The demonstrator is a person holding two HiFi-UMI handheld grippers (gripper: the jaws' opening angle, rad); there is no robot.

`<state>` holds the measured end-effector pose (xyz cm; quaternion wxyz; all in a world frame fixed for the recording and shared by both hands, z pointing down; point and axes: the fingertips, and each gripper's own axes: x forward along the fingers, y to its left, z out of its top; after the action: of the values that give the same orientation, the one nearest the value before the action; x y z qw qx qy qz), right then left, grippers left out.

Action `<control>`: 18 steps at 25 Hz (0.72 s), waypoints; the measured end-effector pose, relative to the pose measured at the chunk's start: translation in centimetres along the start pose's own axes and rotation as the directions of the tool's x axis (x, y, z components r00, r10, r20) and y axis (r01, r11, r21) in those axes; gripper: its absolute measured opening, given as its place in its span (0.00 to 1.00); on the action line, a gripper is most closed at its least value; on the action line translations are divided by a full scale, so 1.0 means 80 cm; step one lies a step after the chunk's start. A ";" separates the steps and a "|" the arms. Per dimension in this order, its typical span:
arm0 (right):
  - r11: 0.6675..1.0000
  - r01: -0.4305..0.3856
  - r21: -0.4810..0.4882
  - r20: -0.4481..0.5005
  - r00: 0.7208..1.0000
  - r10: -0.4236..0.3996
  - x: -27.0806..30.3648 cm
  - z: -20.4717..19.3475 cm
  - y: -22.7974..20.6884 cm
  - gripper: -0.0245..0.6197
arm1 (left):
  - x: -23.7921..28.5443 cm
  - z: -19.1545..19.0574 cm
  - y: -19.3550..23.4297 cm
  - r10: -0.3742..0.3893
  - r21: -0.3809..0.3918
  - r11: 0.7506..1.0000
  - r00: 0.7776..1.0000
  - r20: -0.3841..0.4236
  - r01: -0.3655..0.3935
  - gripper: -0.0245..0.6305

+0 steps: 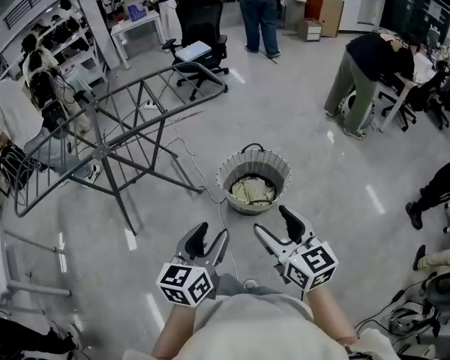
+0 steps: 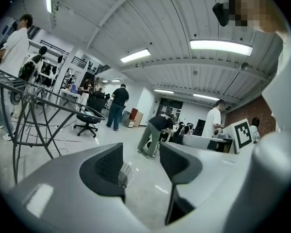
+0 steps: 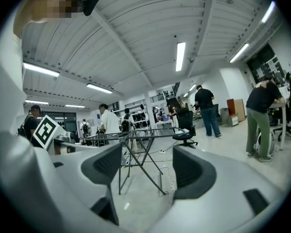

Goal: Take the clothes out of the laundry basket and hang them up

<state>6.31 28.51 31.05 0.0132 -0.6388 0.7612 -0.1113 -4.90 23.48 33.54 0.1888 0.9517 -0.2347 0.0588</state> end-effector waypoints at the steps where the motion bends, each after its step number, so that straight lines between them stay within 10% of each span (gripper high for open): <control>1: 1.000 0.000 0.005 -0.008 1.000 0.000 0.003 -0.004 -0.005 0.54 | 0.006 -0.004 0.004 0.005 -0.006 1.000 1.000 -0.009 -0.005 0.38; 18: 0.989 0.135 0.055 -0.074 0.989 -0.130 0.124 0.010 -0.145 0.54 | 0.199 0.021 0.095 -0.102 -0.018 0.995 0.985 -0.139 0.101 0.38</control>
<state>15.88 16.91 33.66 -0.0019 -0.6829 0.7133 -0.1573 5.59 9.82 37.68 0.2128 0.9550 -0.1724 0.1142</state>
